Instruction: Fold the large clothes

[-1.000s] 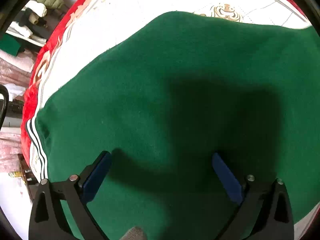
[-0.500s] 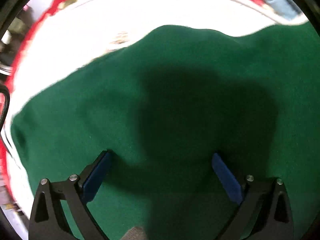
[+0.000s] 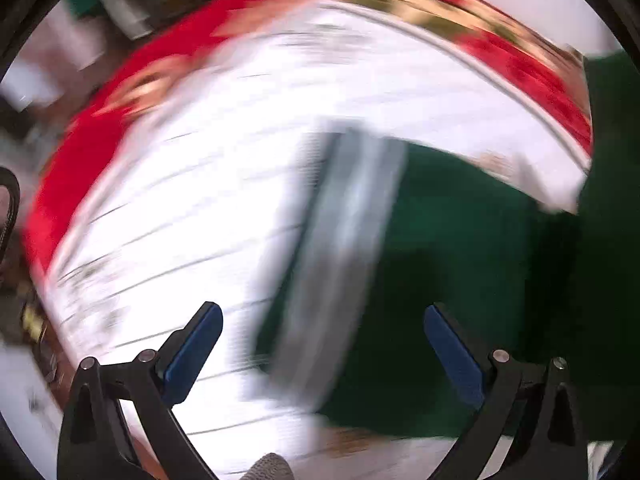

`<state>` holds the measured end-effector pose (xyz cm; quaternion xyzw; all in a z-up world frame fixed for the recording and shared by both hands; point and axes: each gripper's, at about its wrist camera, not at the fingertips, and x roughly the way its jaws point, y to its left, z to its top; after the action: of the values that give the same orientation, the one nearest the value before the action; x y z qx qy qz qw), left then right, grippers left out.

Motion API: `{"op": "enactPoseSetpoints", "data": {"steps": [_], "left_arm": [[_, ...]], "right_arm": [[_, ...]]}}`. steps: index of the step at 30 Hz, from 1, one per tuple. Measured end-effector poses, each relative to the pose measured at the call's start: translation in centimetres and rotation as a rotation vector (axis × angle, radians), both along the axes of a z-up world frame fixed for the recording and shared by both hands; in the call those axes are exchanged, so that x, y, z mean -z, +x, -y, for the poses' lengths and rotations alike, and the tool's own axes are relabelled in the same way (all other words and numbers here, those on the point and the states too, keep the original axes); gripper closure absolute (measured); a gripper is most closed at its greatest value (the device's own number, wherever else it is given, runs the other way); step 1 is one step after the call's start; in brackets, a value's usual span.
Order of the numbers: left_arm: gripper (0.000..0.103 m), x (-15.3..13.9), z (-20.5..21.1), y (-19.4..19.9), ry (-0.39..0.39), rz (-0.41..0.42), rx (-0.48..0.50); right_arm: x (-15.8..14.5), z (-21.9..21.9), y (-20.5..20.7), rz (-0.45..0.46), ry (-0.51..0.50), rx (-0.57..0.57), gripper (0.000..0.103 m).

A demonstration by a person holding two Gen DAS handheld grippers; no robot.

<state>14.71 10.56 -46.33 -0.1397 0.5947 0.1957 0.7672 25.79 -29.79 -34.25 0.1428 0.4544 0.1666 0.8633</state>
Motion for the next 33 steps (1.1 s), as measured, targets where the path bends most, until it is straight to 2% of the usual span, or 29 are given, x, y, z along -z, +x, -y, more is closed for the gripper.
{"op": "enactPoseSetpoints", "data": {"steps": [3,5,6,9,11,13,15,16,18,19,21,22,23,24,25,26,27,28,30,31,32,33], "left_arm": [[0.000,-0.4,-6.0,-5.1,0.067,-0.031,-0.150],[0.000,-0.2,-8.0,-7.7,0.093,-0.053,-0.222],[0.000,-0.2,-9.7,-9.3,0.096,-0.059,-0.270],[0.000,-0.4,-10.1,-11.5,0.103,-0.055,-0.327],[0.000,-1.0,-10.7,-11.9,0.096,-0.034,-0.347],[0.000,-2.4,-10.9,-11.5,0.090,0.004,-0.348],[0.000,-4.1,-10.6,-10.2,0.070,0.054,-0.335],[0.000,-5.2,-10.1,-9.4,0.058,0.085,-0.321],[0.000,-6.9,-9.1,-8.1,0.035,0.131,-0.288],[0.000,-7.5,-8.6,-7.7,0.024,0.149,-0.271],[0.000,-8.3,-6.7,-6.2,0.007,0.170,-0.212],[0.000,-8.2,-5.7,-5.5,0.009,0.173,-0.186],[0.000,-7.7,-4.6,-4.7,0.010,0.159,-0.155],[0.000,-6.5,-3.6,-3.7,-0.006,0.124,-0.120],[0.000,-5.3,-2.9,-3.1,-0.021,0.094,-0.100],[0.000,-3.4,-2.3,-2.5,-0.018,0.057,-0.087],[0.000,-0.8,-1.8,-1.9,0.019,-0.002,-0.072],[0.000,2.3,-1.5,-1.5,0.054,-0.082,-0.053],[0.000,7.1,-1.7,-1.4,0.082,-0.178,-0.036],[0.000,8.7,-2.2,-1.5,0.052,-0.192,-0.041],[0.000,10.0,-2.8,-1.7,0.027,-0.193,-0.058],[0.000,10.3,-3.1,-1.6,0.024,-0.185,-0.056]], "right_arm": [[4.8,-8.4,-0.9,-0.059,-0.072,-0.154,0.084],[8.5,-12.3,-2.2,-0.115,-0.118,-0.230,0.084],[10.5,-13.9,-2.9,-0.153,-0.142,-0.266,0.084],[16.9,-17.2,-5.2,-0.309,-0.203,-0.357,0.079],[19.1,-17.7,-6.0,-0.390,-0.221,-0.405,0.073],[18.7,-16.9,-6.2,-0.422,-0.166,-0.437,0.061],[17.6,-15.0,-6.4,-0.496,-0.042,-0.478,0.029],[17.0,-13.6,-5.3,-0.544,0.022,-0.490,0.025],[16.0,-10.9,-4.9,-0.602,0.118,-0.486,0.023],[15.4,-11.5,-4.0,-0.615,0.135,-0.467,0.023],[14.1,-8.2,-5.0,-0.597,0.093,-0.386,0.023],[13.7,-7.6,-4.1,-0.589,0.070,-0.349,0.023],[13.5,-6.2,-3.9,-0.579,0.030,-0.308,0.023],[13.8,-8.3,-2.3,-0.568,-0.020,-0.267,0.023],[13.9,-7.3,-1.6,-0.554,-0.046,-0.240,0.024],[14.1,-6.8,-0.4,-0.552,-0.077,-0.216,0.033],[14.7,-6.0,0.0,-0.559,-0.109,-0.191,0.053],[15.4,-5.5,0.5,-0.570,-0.122,-0.177,0.060],[17.0,-6.1,3.0,-0.588,-0.170,-0.165,0.063],[17.3,-7.8,3.9,-0.599,-0.211,-0.171,0.066],[19.0,-8.0,4.6,-0.612,-0.252,-0.173,0.068],[20.0,-9.0,4.5,-0.637,-0.263,-0.194,0.068]]}}
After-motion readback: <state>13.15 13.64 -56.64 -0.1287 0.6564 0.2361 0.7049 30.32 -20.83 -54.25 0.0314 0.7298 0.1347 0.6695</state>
